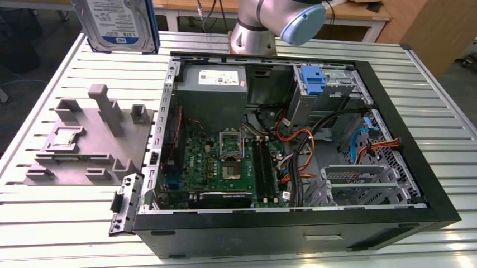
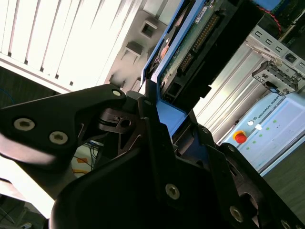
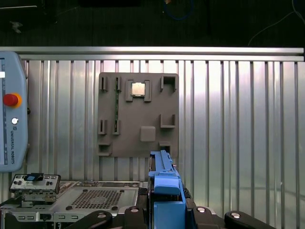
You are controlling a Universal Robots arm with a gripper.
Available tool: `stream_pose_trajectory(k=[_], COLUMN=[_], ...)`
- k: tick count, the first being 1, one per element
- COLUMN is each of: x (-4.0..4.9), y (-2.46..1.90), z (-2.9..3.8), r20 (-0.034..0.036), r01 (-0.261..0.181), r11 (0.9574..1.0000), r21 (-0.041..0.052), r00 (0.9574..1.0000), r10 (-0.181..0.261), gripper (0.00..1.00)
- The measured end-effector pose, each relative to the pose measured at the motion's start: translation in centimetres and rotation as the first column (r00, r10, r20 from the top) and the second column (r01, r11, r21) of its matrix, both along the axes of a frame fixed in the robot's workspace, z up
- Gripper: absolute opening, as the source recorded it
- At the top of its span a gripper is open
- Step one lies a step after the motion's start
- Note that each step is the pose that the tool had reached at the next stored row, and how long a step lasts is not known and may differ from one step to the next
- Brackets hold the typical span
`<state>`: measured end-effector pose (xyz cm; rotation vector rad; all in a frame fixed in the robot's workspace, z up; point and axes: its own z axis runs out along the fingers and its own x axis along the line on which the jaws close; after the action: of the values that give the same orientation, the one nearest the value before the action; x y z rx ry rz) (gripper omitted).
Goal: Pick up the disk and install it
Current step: 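Pick up the disk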
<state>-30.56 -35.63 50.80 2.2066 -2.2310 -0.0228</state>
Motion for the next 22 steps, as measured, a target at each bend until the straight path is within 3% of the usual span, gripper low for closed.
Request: stream_pose_trajectory(k=[9, 14, 22], x=[0.09, 0.83, 0.91], y=[0.0, 0.0, 0.0], z=[0.0, 0.0, 0.0], r20=[0.0, 0.0, 0.0001], r01=[0.0, 0.0, 0.0], r11=[1.0, 1.0, 1.0], r21=[0.0, 0.0, 0.0001], r00=[1.0, 1.0, 1.0], r10=[0.0, 0.0, 0.0], gripper=[0.36, 0.36, 0.36])
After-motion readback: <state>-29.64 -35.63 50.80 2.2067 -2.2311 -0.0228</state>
